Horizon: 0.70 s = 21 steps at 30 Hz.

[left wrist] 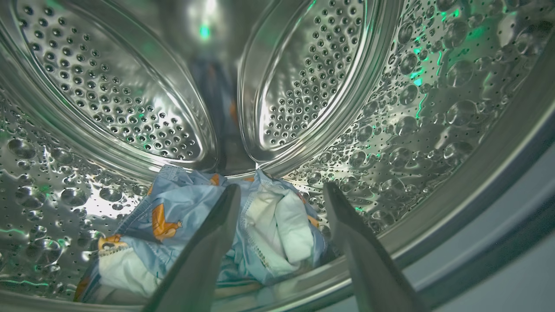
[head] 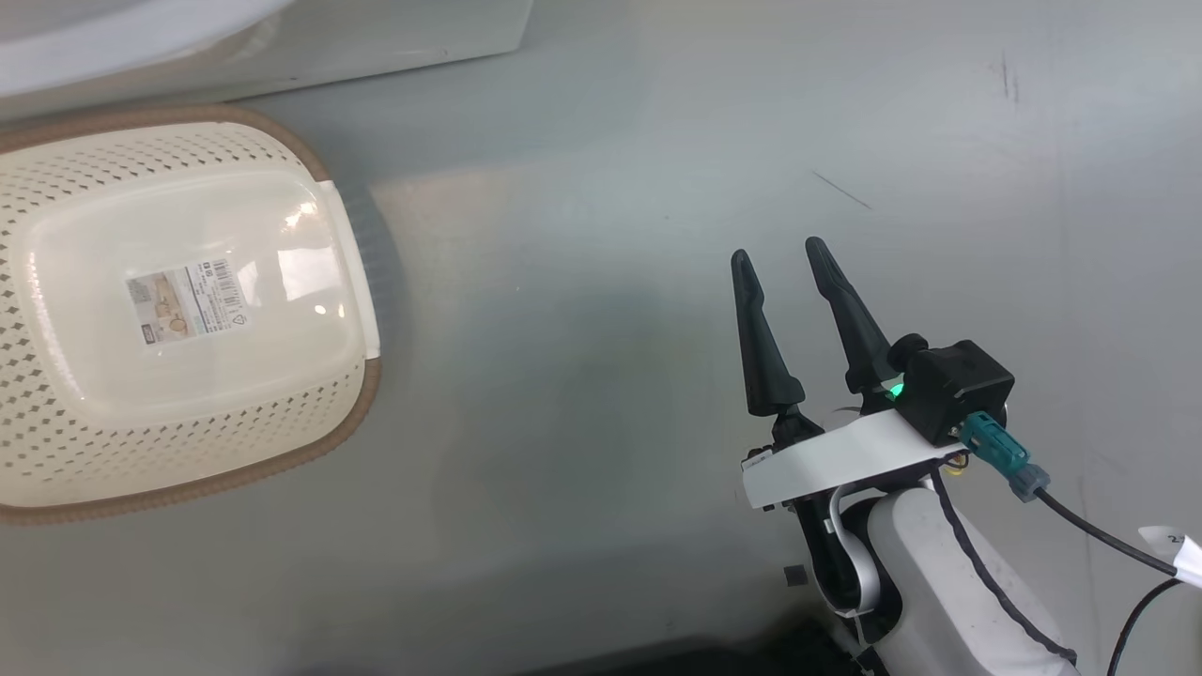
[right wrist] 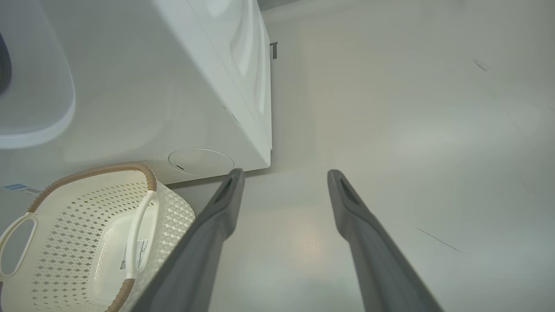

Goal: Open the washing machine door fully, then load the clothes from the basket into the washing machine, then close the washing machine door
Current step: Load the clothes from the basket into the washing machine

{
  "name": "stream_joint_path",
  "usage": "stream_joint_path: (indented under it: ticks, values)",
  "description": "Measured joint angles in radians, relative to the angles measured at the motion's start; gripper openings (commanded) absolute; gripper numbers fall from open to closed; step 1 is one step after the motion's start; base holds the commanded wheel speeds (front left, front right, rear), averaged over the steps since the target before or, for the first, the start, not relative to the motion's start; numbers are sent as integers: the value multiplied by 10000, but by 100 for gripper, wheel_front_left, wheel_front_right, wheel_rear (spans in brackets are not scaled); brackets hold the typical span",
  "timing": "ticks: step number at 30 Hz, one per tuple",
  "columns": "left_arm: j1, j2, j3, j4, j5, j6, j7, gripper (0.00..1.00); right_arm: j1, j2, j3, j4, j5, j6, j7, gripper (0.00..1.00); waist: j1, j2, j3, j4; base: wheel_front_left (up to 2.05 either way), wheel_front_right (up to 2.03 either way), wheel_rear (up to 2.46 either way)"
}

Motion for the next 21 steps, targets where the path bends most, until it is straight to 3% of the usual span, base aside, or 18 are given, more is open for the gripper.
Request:
stream_joint_path:
  ticks: [16,21]
  values:
    - [1887,-836,-272,307,-244,0,-209,100,195,-27,-326,508,-77,0,0,100,0,0,-1543,602,0,0,0]
    - [2313,-1227,554,215,-372,0,-211,100,360,-33,-493,660,-77,0,0,100,0,0,-2117,794,0,0,0]
